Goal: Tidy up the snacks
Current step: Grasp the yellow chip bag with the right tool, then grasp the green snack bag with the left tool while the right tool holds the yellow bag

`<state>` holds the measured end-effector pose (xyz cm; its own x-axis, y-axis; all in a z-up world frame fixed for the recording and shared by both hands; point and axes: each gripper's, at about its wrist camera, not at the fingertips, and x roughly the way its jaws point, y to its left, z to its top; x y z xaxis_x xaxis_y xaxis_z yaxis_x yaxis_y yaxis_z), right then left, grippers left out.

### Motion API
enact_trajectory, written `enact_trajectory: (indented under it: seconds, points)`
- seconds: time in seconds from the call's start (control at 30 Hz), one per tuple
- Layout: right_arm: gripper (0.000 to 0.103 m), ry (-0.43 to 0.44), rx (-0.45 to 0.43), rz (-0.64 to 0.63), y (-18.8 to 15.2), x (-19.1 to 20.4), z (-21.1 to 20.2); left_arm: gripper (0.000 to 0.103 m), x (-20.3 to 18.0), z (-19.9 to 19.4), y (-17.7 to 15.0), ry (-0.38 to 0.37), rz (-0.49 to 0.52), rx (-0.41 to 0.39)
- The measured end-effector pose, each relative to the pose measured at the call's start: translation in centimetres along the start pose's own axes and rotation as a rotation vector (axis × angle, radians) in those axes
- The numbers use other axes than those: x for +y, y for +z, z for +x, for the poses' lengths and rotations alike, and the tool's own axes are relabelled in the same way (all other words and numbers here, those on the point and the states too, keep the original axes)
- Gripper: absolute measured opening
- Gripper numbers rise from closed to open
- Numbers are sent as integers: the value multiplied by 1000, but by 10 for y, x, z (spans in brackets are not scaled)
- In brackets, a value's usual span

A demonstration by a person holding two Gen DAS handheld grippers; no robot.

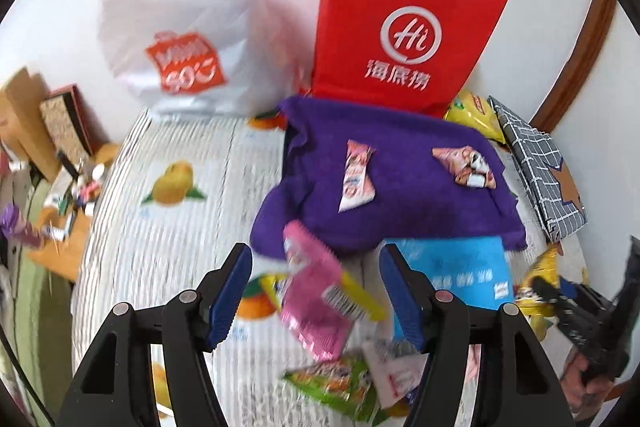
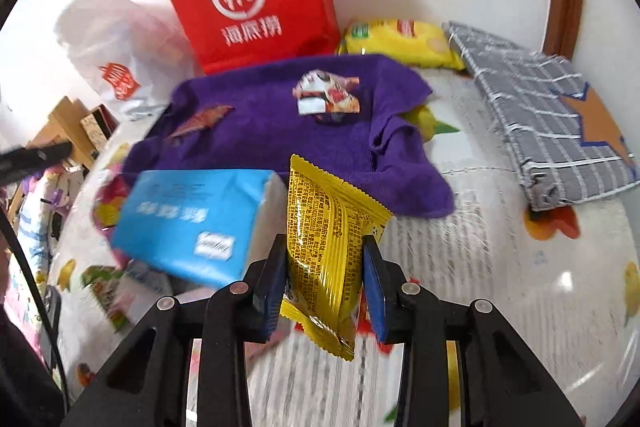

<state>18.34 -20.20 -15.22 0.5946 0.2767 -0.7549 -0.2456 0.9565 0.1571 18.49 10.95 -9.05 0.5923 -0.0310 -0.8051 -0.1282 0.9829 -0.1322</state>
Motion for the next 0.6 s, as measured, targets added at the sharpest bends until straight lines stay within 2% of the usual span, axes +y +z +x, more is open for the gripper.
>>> enact_trajectory:
  seconds: [0.2, 0.4, 0.47, 0.6]
  points:
    - [36, 17, -25, -35, -36, 14, -25, 64, 10, 10, -38, -3, -17, 48]
    - [36, -5, -4, -65, -72, 22, -24, 64, 8, 11, -65, -12, 2, 67]
    - [36, -2, 10, -64, -83, 23, -23, 69, 3, 12, -74, -12, 22, 74]
    - [37, -9, 24, -60, -99, 24, -18, 70, -5, 19, -88, -26, 35, 92]
